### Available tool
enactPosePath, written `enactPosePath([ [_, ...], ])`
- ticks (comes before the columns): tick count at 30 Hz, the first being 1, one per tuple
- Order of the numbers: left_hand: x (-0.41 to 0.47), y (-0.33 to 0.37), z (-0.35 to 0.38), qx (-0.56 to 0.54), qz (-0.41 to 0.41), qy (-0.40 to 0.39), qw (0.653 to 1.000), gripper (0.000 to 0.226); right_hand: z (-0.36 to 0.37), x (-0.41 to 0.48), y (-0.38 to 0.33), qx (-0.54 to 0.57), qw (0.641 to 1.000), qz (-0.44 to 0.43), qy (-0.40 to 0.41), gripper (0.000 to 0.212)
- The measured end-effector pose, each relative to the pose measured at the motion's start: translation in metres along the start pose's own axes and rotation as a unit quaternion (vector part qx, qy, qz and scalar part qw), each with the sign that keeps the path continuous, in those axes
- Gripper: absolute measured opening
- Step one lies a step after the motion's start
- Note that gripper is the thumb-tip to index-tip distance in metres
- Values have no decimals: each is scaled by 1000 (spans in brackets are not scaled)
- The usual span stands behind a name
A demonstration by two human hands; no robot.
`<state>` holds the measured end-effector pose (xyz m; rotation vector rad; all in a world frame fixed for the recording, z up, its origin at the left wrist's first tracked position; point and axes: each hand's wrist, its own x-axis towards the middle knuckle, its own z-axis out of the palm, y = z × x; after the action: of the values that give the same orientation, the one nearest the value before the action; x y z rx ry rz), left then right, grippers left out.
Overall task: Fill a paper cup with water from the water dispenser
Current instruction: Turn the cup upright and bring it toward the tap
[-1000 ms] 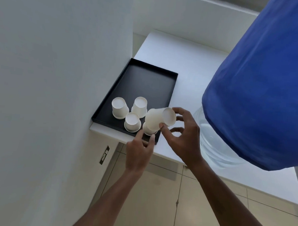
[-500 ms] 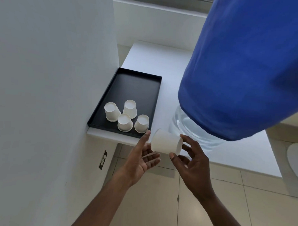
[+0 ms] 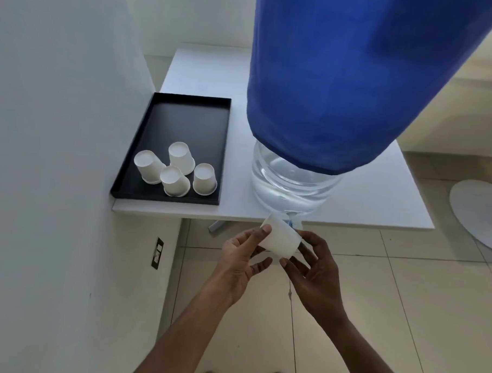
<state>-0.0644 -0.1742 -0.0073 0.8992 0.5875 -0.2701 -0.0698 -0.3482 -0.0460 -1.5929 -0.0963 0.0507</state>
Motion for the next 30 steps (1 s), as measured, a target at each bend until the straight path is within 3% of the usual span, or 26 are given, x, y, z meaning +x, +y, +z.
enactPosePath([
  [6,8,-32,4,130,106,35,985,41,-11,-13,16,-129,991,-25,10,75],
  [10,13,-47,4,301,213,70,927,56,-10,-7,18,-197,979,-44,11,85],
  [14,17,-61,5,367,269,61,888,60,-3,1,25,-219,974,-52,22,85],
  [20,29,-80,0,415,292,62,860,65,2,1,47,-210,975,-45,50,74],
  [30,56,-107,-7,416,287,66,860,66,-2,10,95,-178,982,2,61,75],
])
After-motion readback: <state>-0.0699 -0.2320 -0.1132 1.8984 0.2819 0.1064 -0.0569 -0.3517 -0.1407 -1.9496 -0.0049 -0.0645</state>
